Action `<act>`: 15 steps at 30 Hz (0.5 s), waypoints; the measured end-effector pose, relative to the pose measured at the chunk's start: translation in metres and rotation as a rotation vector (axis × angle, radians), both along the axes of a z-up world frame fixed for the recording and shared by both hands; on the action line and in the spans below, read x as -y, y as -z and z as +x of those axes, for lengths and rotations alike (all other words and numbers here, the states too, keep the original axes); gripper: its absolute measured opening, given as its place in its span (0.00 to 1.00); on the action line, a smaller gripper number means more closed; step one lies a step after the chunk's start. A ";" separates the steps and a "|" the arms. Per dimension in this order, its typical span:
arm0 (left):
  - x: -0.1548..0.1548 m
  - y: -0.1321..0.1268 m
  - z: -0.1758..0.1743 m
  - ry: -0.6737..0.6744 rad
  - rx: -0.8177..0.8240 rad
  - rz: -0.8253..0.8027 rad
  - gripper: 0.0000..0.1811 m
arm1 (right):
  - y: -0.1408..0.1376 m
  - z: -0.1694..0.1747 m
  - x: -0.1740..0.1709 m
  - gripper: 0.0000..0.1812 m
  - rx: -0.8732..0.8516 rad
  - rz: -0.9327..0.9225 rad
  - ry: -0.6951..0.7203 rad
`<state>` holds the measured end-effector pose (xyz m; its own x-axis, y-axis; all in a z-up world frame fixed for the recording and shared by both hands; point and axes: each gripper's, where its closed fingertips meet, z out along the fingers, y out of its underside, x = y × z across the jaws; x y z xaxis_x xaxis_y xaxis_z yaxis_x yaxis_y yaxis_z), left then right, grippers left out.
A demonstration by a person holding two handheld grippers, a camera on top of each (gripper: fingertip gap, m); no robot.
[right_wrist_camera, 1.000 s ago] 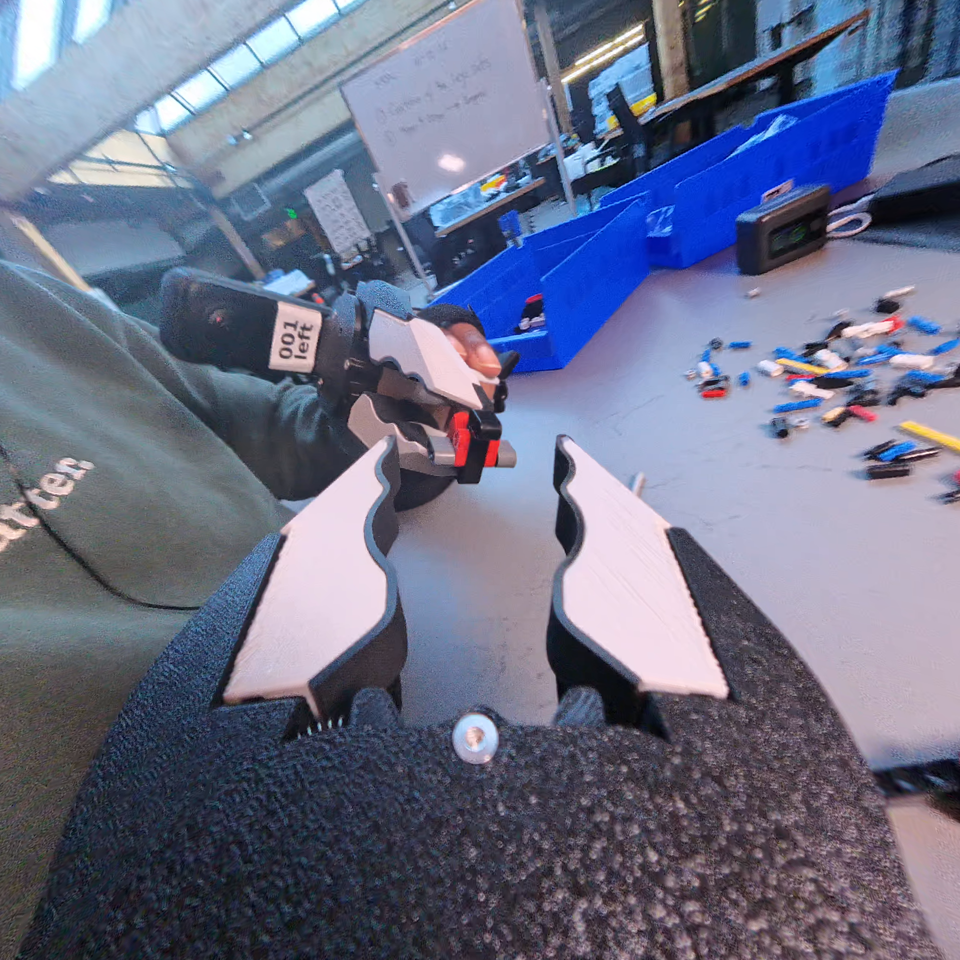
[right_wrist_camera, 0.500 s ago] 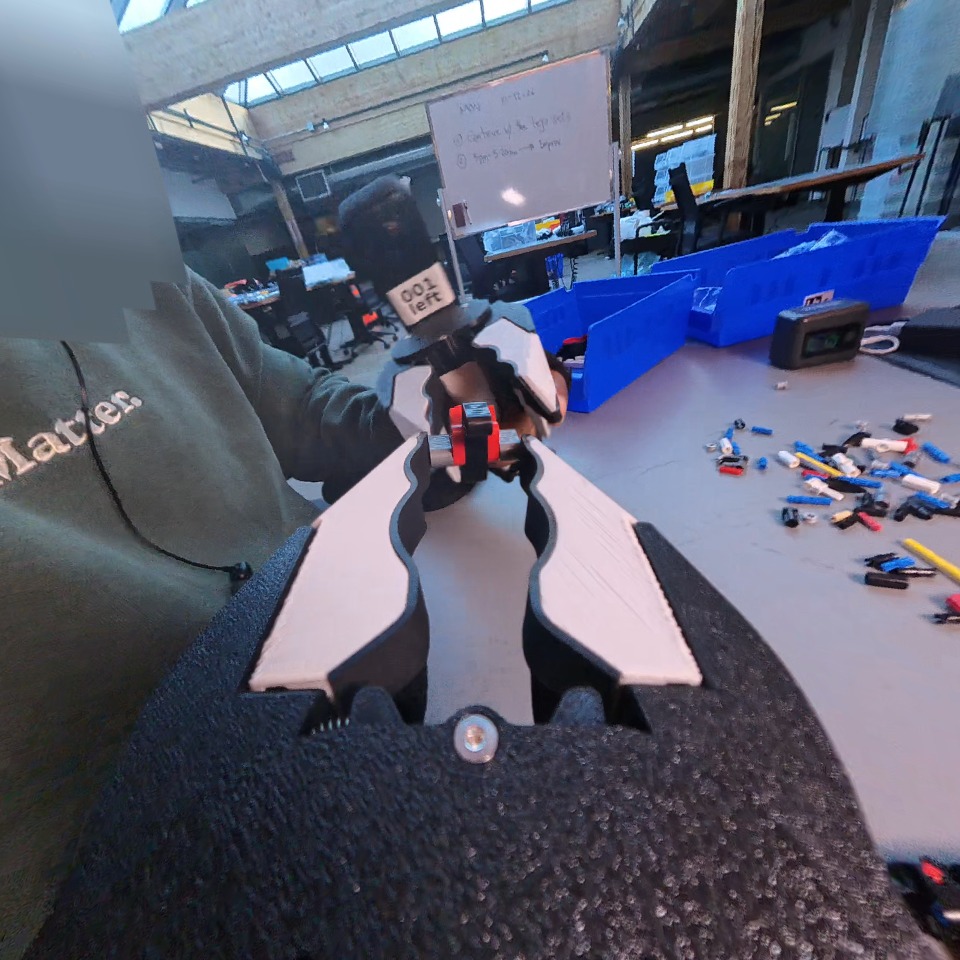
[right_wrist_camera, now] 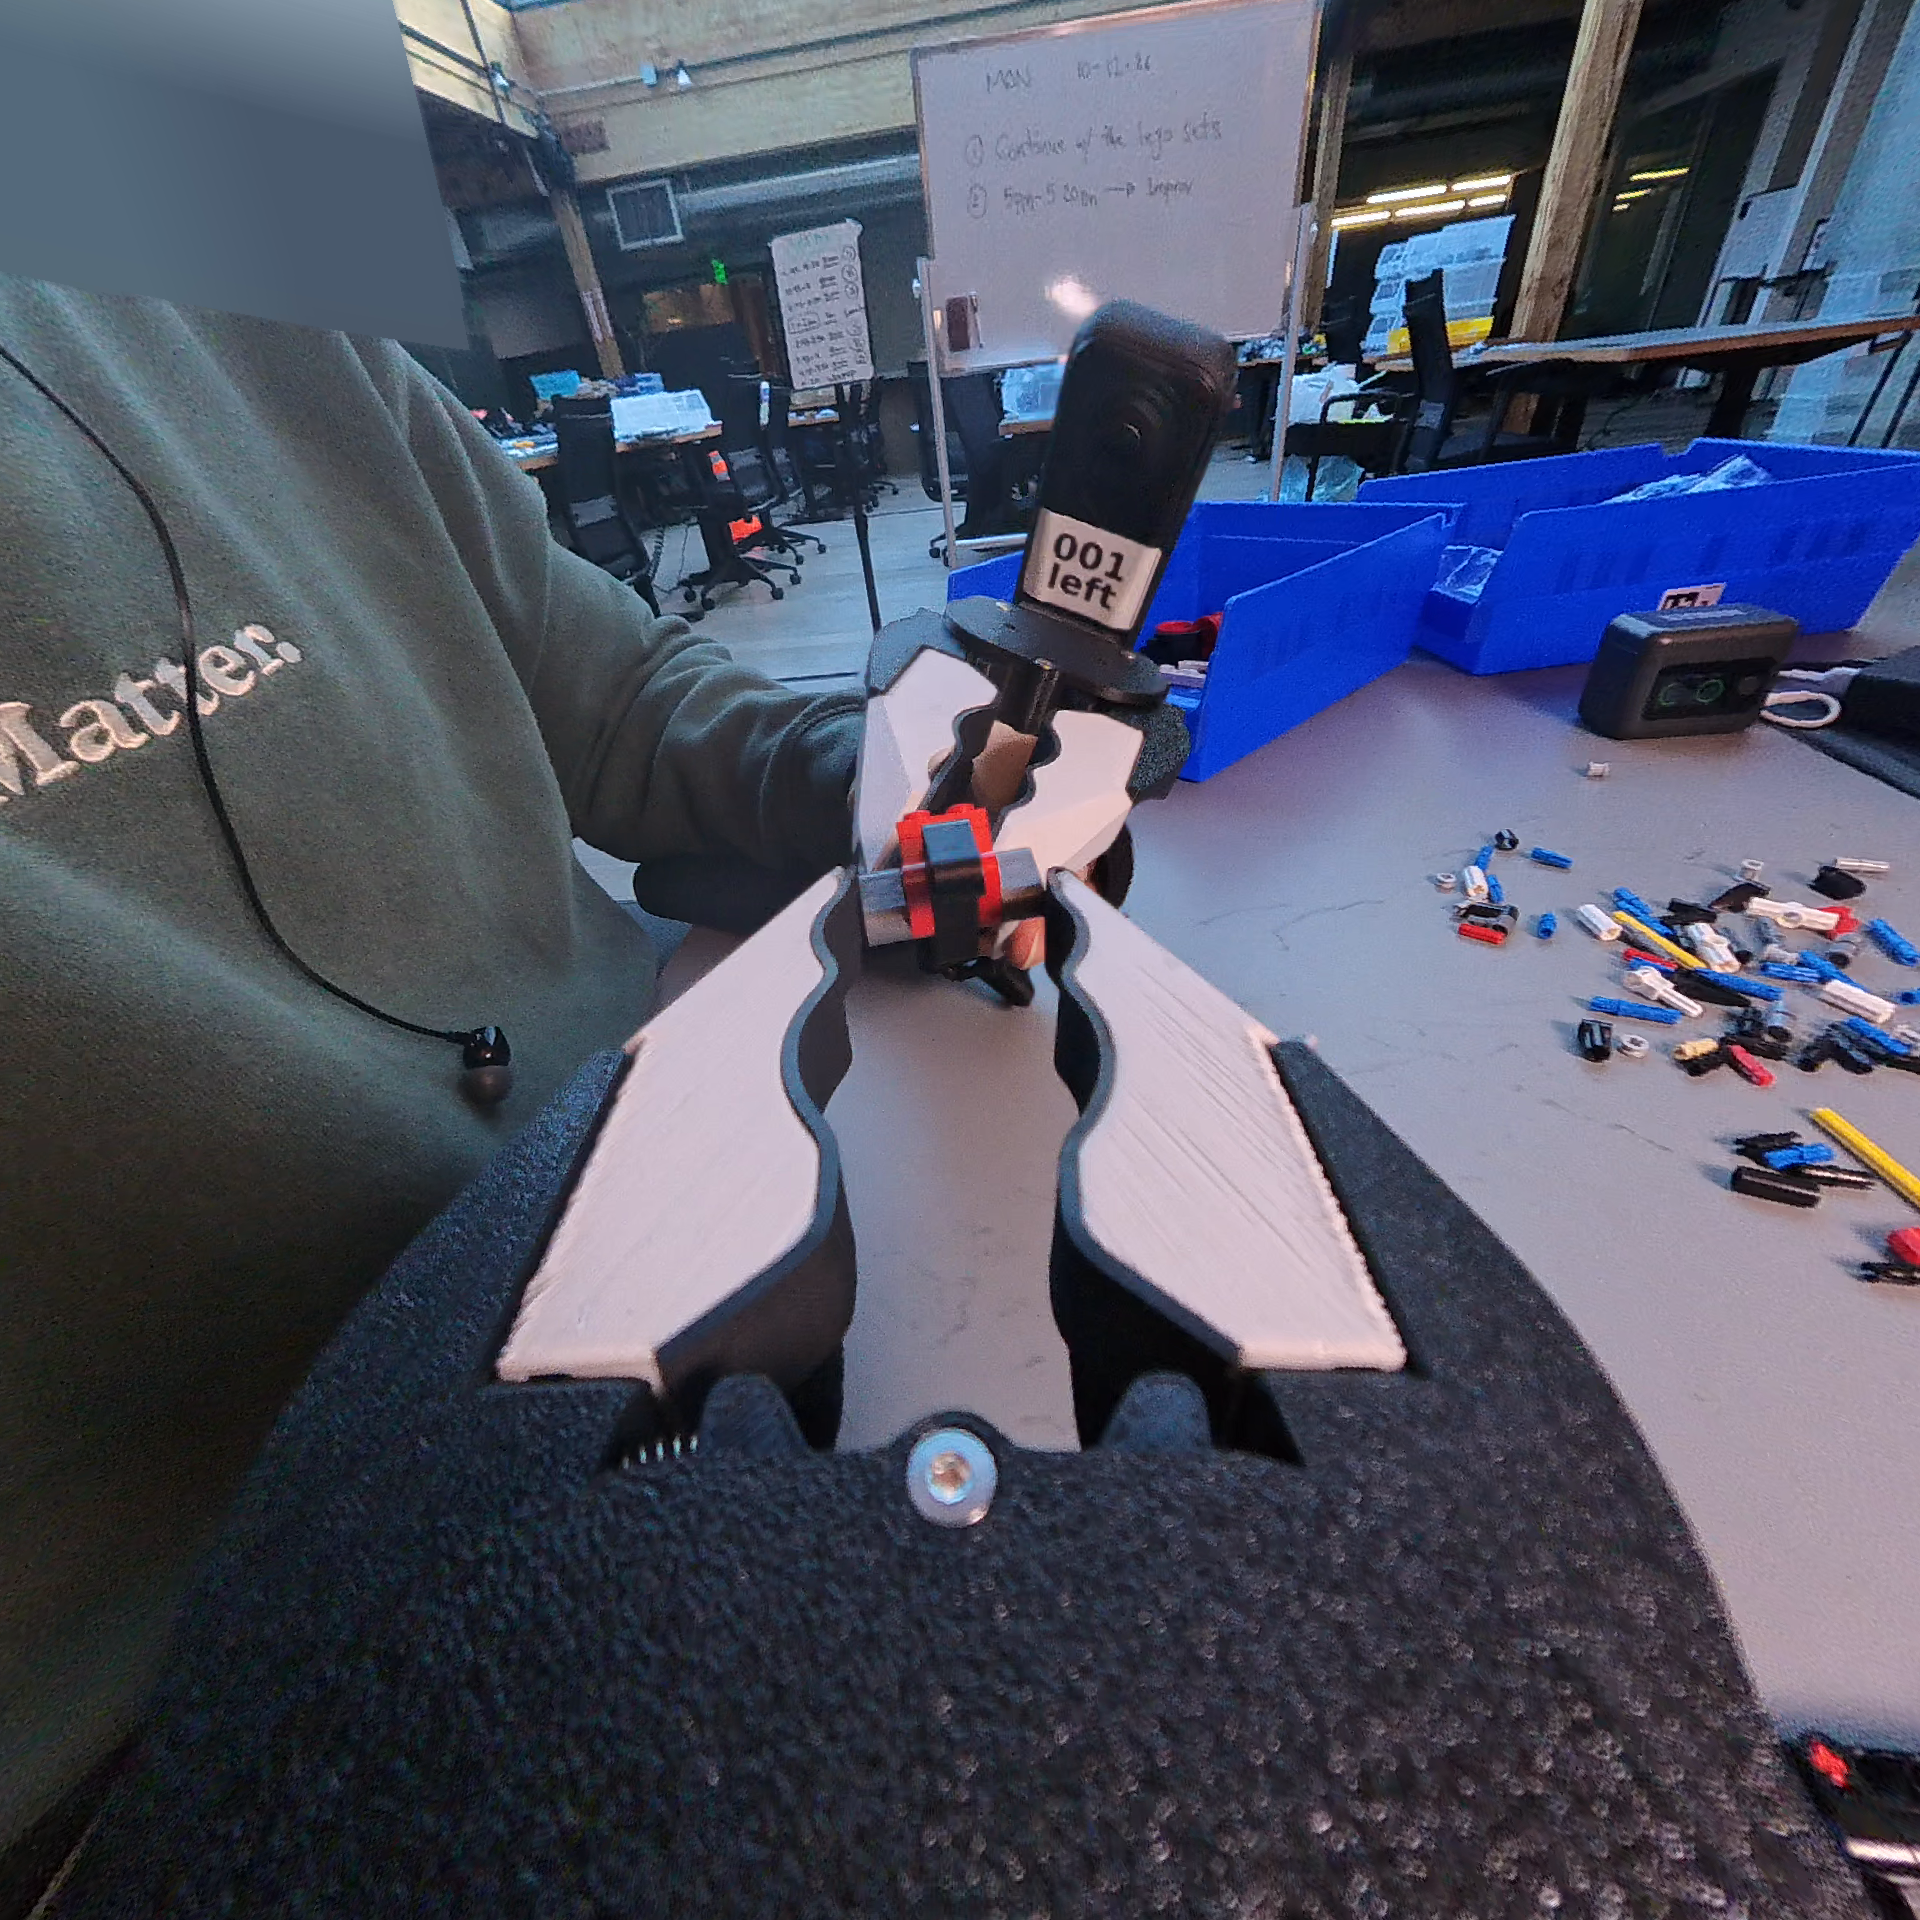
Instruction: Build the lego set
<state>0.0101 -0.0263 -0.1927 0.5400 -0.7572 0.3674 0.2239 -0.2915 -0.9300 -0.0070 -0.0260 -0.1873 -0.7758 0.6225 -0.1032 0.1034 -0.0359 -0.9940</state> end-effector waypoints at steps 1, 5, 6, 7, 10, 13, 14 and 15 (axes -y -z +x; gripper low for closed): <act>0.001 -0.002 -0.001 0.016 0.044 -0.020 0.08 | 0.001 0.000 0.000 0.19 -0.005 0.013 0.006; 0.000 0.002 -0.002 0.039 0.083 -0.082 0.06 | 0.006 -0.001 -0.002 0.19 0.006 0.041 0.006; -0.001 0.003 -0.002 0.037 0.084 -0.092 0.06 | 0.007 -0.001 -0.003 0.19 0.008 0.044 0.012; -0.002 0.003 -0.003 0.031 0.091 -0.101 0.06 | 0.007 -0.003 -0.005 0.19 0.007 0.049 0.026; -0.005 0.002 -0.009 0.011 0.119 -0.115 0.06 | 0.008 -0.009 -0.011 0.20 0.013 0.060 0.073; -0.009 0.001 -0.015 -0.024 0.134 -0.112 0.03 | 0.007 -0.014 -0.021 0.20 0.011 0.069 0.127; -0.012 0.001 -0.017 -0.044 0.135 -0.115 0.03 | 0.006 -0.015 -0.025 0.20 0.008 0.067 0.143; -0.014 0.001 -0.019 -0.060 0.137 -0.119 0.03 | 0.005 -0.016 -0.028 0.19 0.008 0.062 0.155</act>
<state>-0.0085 -0.0123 -0.1941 0.5216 -0.6721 0.5256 0.3663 -0.3799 -0.8494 -0.0228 0.0020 -0.1922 -0.6695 0.7398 -0.0665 0.1094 0.0097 -0.9939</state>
